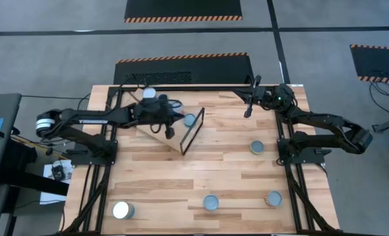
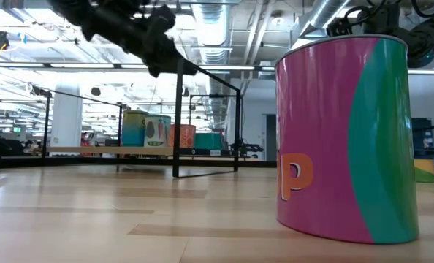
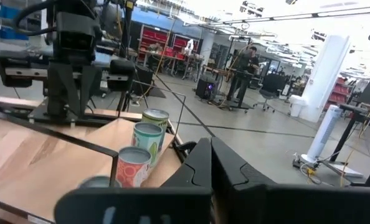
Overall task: Pick and place cans onto a shelf
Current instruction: Put the canned chicken soup on the shelf
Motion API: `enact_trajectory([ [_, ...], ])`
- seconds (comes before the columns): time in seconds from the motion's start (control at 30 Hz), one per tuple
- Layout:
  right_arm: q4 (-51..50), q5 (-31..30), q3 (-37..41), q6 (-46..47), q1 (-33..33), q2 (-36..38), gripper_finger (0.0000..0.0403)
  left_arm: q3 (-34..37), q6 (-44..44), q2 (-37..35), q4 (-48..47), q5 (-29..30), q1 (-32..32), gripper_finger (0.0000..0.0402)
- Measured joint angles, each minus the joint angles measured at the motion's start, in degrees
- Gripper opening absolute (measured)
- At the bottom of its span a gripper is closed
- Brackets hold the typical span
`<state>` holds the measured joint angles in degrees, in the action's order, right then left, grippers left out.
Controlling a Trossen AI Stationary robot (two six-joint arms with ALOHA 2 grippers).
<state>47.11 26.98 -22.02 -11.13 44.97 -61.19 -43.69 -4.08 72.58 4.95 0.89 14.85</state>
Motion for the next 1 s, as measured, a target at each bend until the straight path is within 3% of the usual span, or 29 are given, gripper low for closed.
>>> enact_trajectory([
  [0.33, -1.17, -0.45, 0.0, 2.52, -5.14, 0.0, 0.001, 17.05, -1.76, -9.63, 24.39, -12.86, 0.36, 0.0],
  [0.5, -6.8, -6.66, -0.15, 0.71, -11.57, 0.23, 0.001, 22.76, -2.28, -13.29, 32.31, -19.74, 2.27, 0.0],
  [0.8, -39.59, -28.34, -11.45, 0.92, -30.11, 0.52, 0.001, 25.14, -4.14, -15.42, 32.35, -28.8, 6.65, 0.0],
  [1.0, -54.17, -33.79, -18.16, 11.83, -44.67, -0.09, 0.0014, 25.47, -6.07, -15.4, 32.24, -28.79, 7.93, 0.0],
])
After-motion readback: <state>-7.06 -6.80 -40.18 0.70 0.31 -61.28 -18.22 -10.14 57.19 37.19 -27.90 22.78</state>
